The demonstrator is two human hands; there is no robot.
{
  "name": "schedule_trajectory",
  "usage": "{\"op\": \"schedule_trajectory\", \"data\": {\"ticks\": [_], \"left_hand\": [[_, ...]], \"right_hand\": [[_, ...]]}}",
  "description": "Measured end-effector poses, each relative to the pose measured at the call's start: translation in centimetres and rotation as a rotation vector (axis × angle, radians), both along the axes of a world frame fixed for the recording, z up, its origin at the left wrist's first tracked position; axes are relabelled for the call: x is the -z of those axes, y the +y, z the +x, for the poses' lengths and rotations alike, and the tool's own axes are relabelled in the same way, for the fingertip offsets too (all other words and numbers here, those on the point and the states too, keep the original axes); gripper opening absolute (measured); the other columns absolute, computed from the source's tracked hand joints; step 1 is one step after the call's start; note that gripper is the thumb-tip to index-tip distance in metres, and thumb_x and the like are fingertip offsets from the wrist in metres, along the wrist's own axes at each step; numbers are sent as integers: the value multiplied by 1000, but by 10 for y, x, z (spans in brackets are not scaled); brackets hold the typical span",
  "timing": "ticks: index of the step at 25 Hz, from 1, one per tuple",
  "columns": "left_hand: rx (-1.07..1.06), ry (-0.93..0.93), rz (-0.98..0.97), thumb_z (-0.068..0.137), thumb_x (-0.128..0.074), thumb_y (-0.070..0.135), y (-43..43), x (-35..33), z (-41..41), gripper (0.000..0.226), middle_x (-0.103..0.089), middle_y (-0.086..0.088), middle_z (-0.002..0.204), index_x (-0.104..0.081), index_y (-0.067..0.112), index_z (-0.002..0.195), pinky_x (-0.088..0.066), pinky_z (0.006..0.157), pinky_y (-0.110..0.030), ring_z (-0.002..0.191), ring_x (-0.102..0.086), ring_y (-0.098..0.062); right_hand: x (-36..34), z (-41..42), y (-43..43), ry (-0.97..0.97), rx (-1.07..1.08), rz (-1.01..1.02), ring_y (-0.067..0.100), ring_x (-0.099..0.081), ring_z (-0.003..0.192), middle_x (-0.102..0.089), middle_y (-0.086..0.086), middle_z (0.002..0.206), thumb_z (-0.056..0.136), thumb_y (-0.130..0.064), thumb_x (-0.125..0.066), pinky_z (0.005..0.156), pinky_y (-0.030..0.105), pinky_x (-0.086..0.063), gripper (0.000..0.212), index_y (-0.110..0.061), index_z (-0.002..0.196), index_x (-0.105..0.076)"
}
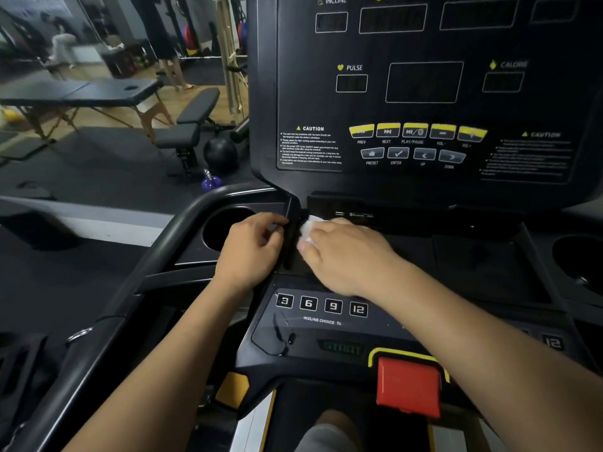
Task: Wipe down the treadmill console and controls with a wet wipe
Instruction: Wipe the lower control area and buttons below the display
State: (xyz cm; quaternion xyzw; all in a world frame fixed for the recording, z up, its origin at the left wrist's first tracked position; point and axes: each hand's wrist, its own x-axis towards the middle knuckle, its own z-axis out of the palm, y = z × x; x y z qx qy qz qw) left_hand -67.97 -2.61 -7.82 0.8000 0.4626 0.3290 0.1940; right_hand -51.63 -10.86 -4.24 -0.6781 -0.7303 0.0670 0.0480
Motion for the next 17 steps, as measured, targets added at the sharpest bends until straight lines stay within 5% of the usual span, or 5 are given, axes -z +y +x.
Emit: {"op": "schedule_trajectory", "data": {"ticks": [3, 9, 14, 17], "left_hand": [[-14, 1, -6, 83, -53, 19, 2, -1, 3, 28, -71, 4, 97, -72, 20, 104, -51, 75, -28, 76, -62, -14], [12, 7, 20, 82, -48, 22, -4, -2, 2, 34, -71, 3, 96, -72, 17, 106, -52, 75, -34, 74, -63, -19], [4, -3, 27, 80, -47, 22, -2, -2, 3, 36, -71, 2, 92, -72, 17, 105, -52, 75, -32, 75, -61, -16], [4, 0, 20, 80, -47, 23, -1, 0, 4, 33, -71, 4, 95, -71, 17, 103, -52, 77, -34, 79, -62, -16]], "right_hand": [[-7, 16, -8, -55, 59, 9, 21, -46, 116, -58, -2, 122, 97, -42, -25, 78, 37, -43, 41, -20, 110, -58], [-11, -16, 16, -54, -85, 1, 22, -37, 126, -43, -3, 147, 100, -38, -27, 99, 41, -35, 43, -18, 130, -51], [-7, 12, 3, -99, -64, 55, 19, -42, 110, -54, -8, 129, 98, -39, -27, 80, 36, -36, 39, -20, 119, -54], [-7, -4, 15, -43, -106, -17, 20, -37, 122, -42, -8, 146, 99, -47, -28, 91, 38, -37, 48, -21, 134, -47]]}}
